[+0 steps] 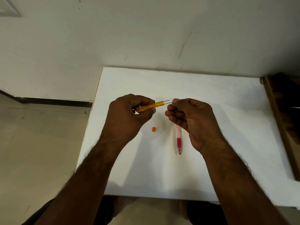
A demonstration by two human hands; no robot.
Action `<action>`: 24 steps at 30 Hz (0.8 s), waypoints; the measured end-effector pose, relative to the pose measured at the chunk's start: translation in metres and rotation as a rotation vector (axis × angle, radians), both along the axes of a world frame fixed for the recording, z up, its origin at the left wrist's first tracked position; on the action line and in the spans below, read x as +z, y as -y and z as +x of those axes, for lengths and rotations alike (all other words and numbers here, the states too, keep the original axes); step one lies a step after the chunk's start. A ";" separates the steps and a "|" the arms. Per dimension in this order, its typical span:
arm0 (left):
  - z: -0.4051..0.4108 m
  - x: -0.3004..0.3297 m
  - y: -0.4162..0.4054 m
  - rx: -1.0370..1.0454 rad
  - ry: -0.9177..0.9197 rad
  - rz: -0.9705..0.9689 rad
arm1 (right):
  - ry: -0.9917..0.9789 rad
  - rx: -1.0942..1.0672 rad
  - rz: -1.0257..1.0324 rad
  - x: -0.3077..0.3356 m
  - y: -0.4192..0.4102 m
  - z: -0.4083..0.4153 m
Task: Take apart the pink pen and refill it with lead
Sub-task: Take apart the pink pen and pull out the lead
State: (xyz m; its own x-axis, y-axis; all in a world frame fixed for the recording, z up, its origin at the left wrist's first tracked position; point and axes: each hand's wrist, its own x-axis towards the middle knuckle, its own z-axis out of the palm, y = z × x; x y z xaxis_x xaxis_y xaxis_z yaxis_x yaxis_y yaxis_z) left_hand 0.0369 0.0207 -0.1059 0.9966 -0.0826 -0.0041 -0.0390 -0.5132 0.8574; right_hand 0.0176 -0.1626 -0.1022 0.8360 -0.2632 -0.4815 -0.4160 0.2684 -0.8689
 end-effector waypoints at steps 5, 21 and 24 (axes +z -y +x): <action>0.001 -0.001 -0.001 0.026 -0.042 -0.041 | 0.074 -0.101 -0.045 0.005 0.011 0.000; 0.000 -0.003 0.006 0.058 -0.178 -0.121 | 0.134 -0.268 -0.049 0.006 0.015 0.002; -0.001 -0.007 0.008 0.055 -0.110 0.012 | 0.126 -0.263 -0.069 0.005 0.014 0.003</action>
